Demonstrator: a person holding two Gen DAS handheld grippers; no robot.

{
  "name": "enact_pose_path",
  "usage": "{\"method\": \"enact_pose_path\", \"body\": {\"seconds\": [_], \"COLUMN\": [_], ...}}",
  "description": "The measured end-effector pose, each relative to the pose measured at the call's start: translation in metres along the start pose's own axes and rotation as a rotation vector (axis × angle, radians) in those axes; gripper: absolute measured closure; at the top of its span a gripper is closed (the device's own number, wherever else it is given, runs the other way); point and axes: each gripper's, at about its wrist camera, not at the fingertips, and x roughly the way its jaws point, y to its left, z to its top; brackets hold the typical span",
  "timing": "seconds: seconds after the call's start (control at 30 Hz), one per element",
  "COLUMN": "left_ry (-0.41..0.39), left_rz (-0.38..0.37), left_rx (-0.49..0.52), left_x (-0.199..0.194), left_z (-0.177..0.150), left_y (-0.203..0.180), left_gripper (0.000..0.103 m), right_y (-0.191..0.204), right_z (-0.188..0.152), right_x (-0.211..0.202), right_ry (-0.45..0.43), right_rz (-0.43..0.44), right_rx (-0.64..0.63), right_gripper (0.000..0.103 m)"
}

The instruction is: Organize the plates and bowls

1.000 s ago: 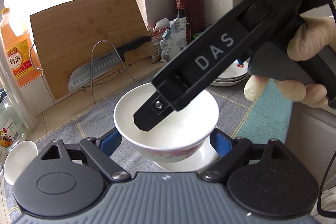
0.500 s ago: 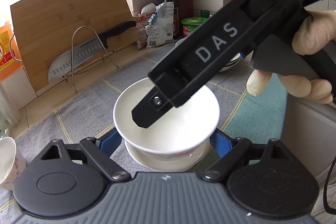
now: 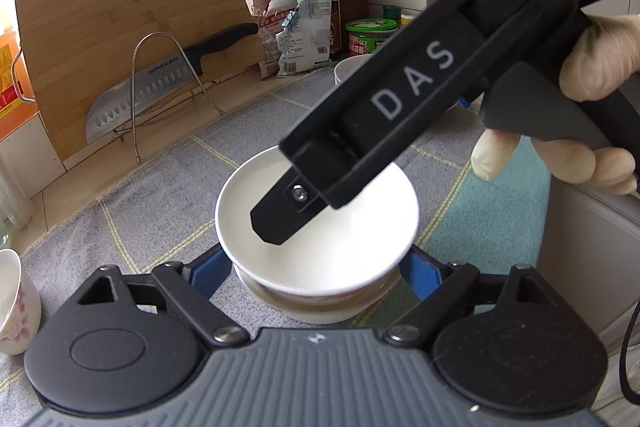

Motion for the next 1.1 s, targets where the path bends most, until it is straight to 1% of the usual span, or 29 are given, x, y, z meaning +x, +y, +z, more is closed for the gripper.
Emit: {"method": "enact_pose_path", "body": {"seconds": [0.47, 0.6, 0.7, 0.77, 0.87, 0.97, 1.1], "left_ry": [0.006, 0.016, 0.016, 0.012, 0.008, -0.008, -0.033], "left_rz": [-0.023, -0.036, -0.030, -0.035, -0.042, -0.045, -0.039], "left_rx": [-0.016, -0.026, -0.016, -0.017, -0.018, -0.020, -0.037], "left_x": [0.001, 0.003, 0.004, 0.003, 0.000, -0.005, -0.014], "left_z": [0.000, 0.000, -0.001, -0.002, -0.002, -0.002, -0.001], "left_y": [0.006, 0.007, 0.006, 0.008, 0.009, 0.011, 0.015], "left_gripper": [0.013, 0.011, 0.009, 0.009, 0.009, 0.008, 0.006], "right_y": [0.000, -0.001, -0.002, -0.002, -0.001, 0.002, 0.007], "right_z": [0.000, 0.000, -0.001, -0.002, -0.002, -0.002, -0.001], "right_x": [0.003, 0.004, 0.006, 0.006, 0.002, -0.002, -0.003], "right_ry": [0.008, 0.010, 0.014, 0.014, -0.009, -0.029, -0.033], "right_rz": [-0.004, -0.006, -0.007, -0.003, -0.001, -0.021, -0.035], "right_rx": [-0.001, 0.001, 0.003, 0.005, -0.003, -0.021, -0.049], "right_gripper": [0.005, 0.005, 0.005, 0.004, 0.000, 0.000, 0.000]}}
